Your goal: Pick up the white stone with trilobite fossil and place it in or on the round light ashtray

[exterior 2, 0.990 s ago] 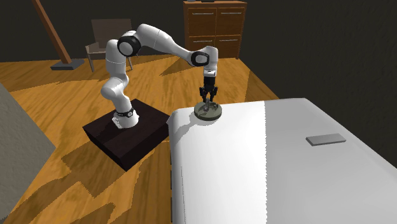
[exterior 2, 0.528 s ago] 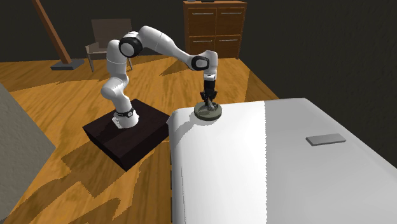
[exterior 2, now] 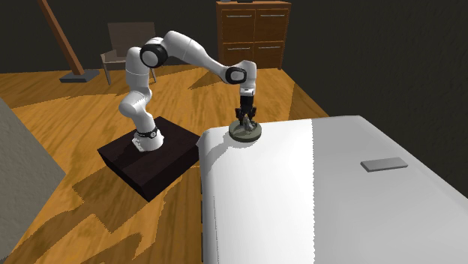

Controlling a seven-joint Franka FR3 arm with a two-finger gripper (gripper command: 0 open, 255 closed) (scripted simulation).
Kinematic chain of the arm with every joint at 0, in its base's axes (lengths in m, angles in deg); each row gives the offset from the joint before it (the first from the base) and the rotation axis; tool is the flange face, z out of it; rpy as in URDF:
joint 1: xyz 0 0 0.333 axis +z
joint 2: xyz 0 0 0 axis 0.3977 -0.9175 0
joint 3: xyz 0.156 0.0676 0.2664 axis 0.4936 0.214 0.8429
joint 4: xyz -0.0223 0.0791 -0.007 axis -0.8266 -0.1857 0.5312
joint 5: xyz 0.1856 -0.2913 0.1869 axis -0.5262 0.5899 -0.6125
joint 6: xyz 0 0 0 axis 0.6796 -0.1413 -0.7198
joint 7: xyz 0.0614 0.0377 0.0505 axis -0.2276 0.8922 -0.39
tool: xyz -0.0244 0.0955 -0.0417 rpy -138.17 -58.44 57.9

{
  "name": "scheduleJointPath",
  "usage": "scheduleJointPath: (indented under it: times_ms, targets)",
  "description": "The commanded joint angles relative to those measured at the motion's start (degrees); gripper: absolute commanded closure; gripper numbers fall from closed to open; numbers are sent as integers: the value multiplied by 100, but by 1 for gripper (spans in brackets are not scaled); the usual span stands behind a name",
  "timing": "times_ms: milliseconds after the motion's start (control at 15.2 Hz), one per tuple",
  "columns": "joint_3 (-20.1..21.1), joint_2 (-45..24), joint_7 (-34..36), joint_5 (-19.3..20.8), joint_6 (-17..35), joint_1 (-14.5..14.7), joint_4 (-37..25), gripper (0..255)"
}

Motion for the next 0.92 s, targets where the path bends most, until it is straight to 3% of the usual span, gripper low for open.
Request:
scheduleJointPath:
  times_ms: [0,264,528,858]
  targets:
    - [0,-17,-7,-8,3,-5,35,0]
    - [10,-50,17,-8,-16,17,-7,0]
    - [97,124,-63,-123,-653,135,-450,0]
    - [97,124,-63,-123,-653,135,-450,0]
